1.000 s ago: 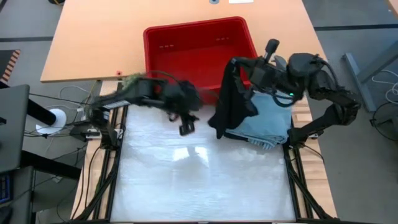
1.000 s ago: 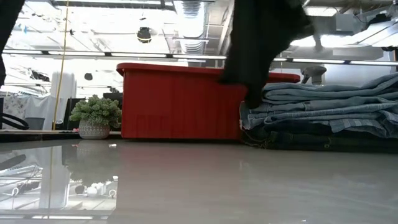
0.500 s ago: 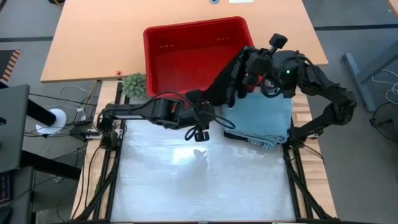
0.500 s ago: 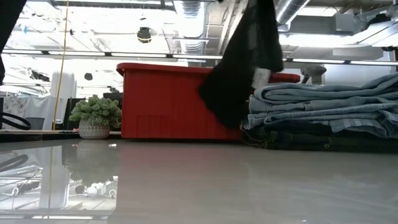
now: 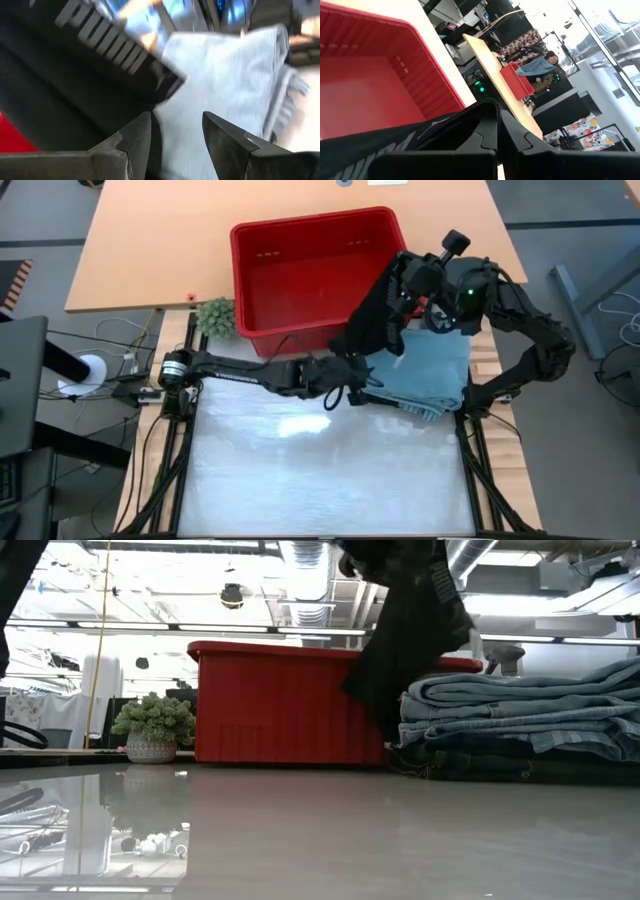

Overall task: Fold Laundry from Bin
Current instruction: Fold the black boxer short

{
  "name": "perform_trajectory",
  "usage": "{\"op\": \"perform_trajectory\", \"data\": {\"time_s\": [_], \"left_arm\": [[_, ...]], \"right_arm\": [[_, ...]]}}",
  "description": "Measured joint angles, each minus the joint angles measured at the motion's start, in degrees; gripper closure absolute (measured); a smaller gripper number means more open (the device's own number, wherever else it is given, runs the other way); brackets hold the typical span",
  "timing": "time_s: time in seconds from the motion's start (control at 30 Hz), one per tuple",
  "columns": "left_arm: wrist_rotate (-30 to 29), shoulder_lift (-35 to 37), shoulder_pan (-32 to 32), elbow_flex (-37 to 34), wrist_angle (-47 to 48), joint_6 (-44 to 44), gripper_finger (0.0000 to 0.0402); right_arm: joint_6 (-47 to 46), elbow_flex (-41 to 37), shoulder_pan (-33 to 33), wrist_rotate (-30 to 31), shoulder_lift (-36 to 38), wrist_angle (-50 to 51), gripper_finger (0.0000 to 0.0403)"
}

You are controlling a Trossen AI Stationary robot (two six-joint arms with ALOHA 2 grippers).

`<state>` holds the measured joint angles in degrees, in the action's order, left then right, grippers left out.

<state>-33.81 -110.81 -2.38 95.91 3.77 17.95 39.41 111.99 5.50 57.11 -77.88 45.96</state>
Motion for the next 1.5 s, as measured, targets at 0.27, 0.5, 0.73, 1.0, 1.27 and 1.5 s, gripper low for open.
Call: {"op": "perform_trajectory", "data": {"time_s": [0.27,0.5,0.73,1.0,1.27,1.5], "left_arm": [[5.9,0.0,0.9,-15.1,-27.2,11.5,0.0235],[1.5,0.0,1.9,-16.6,-28.2,11.5,0.0235],[-0.3,0.0,3.4,-16.6,-28.3,10.1,0.0235],[-1.0,0.0,2.5,-16.6,-31.0,14.1,0.0235],[-4.8,-2.2,2.8,-16.5,-31.1,15.3,0.0235],[-9.0,-4.6,1.6,-16.5,-38.3,18.2,0.0235]], "right_arm": [[-0.5,1.7,1.2,-0.2,0.0,0.5,0.0379],[-4.9,2.6,0.8,-1.6,-0.2,-2.5,0.0379],[-4.1,2.6,-2.8,-1.9,-2.1,-7.3,0.0379],[-3.0,2.6,-3.7,-2.2,-6.4,-15.7,0.0379],[-2.9,7.1,-5.2,-2.8,-11.9,-17.1,0.0379],[-2.9,19.1,-7.1,-3.0,-18.5,-11.8,0.0379]]}}
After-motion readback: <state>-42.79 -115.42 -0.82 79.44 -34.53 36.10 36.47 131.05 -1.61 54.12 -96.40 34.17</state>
